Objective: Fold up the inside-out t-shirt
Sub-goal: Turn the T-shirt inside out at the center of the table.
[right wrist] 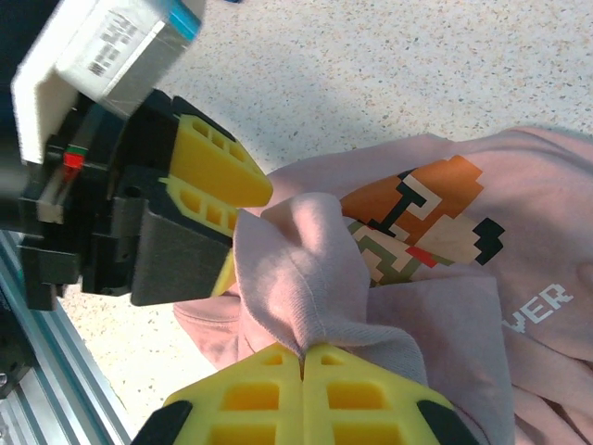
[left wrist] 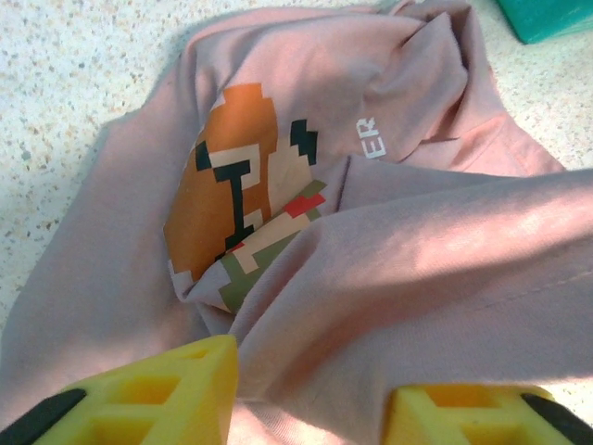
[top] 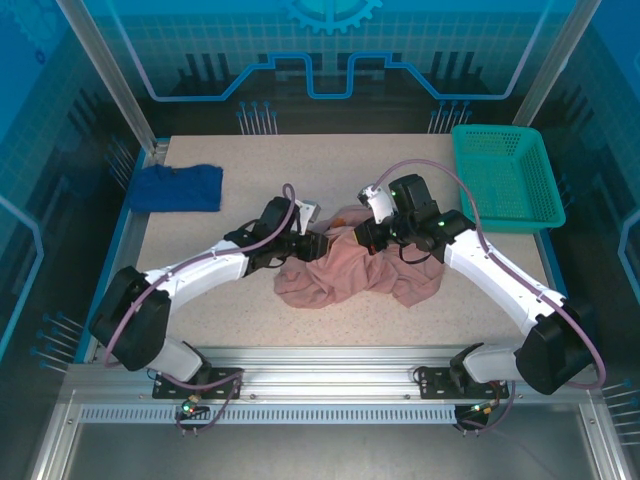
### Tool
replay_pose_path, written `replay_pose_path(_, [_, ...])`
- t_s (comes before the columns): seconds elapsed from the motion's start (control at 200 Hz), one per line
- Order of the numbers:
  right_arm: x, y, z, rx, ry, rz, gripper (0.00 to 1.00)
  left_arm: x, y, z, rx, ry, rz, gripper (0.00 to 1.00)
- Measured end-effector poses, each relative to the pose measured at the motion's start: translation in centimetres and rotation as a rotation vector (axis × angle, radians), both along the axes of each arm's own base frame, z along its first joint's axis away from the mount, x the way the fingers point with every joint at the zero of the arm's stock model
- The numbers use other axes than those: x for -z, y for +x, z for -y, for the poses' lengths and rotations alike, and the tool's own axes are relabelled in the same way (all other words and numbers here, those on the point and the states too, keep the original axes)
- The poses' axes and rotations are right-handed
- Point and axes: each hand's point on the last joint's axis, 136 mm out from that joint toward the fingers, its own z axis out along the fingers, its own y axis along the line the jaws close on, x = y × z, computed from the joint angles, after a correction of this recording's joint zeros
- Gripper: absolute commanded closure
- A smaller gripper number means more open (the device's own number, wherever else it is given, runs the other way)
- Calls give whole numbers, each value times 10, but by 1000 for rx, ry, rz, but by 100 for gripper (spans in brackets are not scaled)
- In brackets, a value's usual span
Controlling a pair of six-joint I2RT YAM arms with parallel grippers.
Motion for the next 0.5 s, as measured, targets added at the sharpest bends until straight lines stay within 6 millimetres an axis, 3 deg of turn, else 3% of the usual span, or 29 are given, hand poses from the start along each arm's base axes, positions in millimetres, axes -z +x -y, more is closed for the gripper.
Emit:
replay_pose_path(0.135, [-1, 0, -1, 1, 5, 0, 100, 15, -1, -3, -1, 40, -28, 65])
replay_pose_path(0.3, [-7, 0, -2, -1, 21, 15, 100, 19, 1, -10, -14, 86, -18, 66])
replay_pose_path(0.5, [-17, -2, -2, -8, 43, 37, 100, 19, 6, -12, -27, 103, -10, 84])
